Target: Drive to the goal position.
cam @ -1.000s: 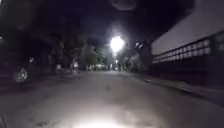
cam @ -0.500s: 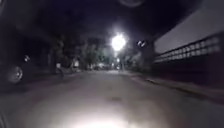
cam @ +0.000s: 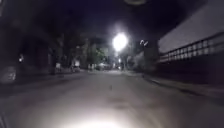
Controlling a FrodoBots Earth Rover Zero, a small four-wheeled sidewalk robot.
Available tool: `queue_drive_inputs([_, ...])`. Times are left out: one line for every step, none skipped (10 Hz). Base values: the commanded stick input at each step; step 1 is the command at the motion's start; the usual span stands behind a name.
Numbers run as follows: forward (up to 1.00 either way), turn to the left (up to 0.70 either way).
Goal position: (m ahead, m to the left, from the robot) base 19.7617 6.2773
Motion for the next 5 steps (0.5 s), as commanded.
queue_drive_inputs([0.70,-0.35])
queue_drive_inputs([0.70,-0.35])
queue_drive_inputs([0.70,-0.35])
queue_drive_inputs([0.70,-0.35])
queue_drive_inputs([0.70,-0.23])
